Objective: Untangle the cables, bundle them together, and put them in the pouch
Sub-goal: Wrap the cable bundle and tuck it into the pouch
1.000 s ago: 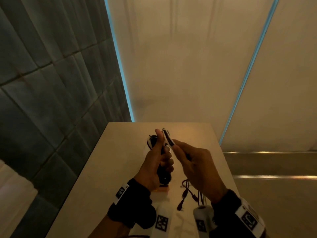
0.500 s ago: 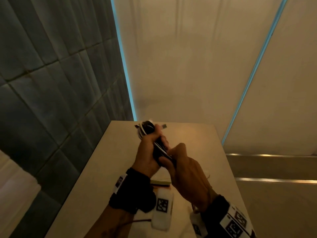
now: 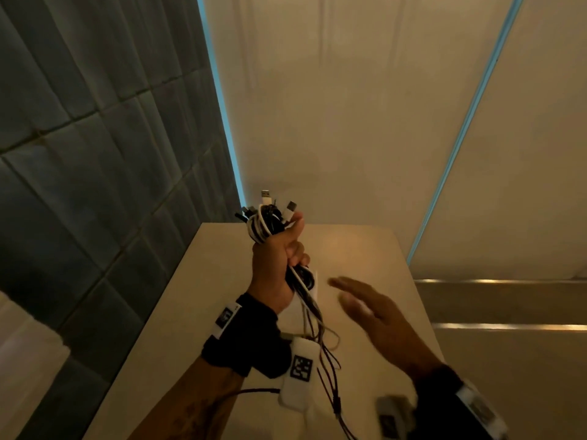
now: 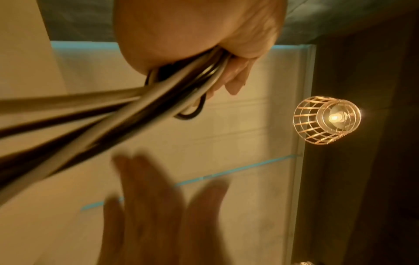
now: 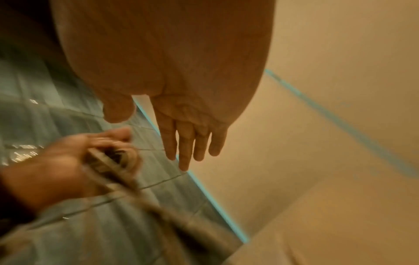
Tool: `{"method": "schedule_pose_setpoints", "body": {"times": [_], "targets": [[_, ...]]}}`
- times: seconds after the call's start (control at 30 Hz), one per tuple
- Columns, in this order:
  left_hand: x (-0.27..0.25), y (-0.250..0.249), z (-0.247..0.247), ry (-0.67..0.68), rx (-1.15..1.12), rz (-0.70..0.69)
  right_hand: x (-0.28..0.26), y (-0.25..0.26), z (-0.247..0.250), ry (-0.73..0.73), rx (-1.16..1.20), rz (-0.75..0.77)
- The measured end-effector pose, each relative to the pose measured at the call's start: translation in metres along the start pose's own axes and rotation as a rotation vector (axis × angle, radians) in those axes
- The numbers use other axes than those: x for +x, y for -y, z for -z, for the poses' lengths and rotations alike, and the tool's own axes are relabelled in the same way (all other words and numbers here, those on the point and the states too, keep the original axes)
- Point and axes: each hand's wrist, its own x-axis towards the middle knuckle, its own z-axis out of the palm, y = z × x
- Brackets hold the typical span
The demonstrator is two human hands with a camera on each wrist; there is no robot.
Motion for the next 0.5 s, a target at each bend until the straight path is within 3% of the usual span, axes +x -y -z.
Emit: {"method": "schedule_pose_setpoints", "body": {"times": [0.07, 0.13, 0.2, 0.4, 0.5], "targets": [[-0.005, 0.009, -0.013, -0.035, -0.015, -0.035, 0.017, 0.026, -0.027, 0.052, 0.238, 0.019], [-0.003, 0.004, -0.018, -0.078, -0.054, -0.078, 0.017, 0.033, -0.046, 0.003, 0.460, 0.021], [0.003, -0.008, -0.012, -0.107, -0.082, -0.078, 0.006, 0.023, -0.054, -0.024, 0.506, 0.011], [0.007, -0.025, 0.018, -0.005, -0.137, 0.227, -0.014, -0.009, -0.044, 0.228, 0.582, -0.200], [0.008, -0.026, 0.033, 0.051, -0.144, 0.287, -0.021, -0.016, -0.024, 0.380, 0.521, -0.331]]}}
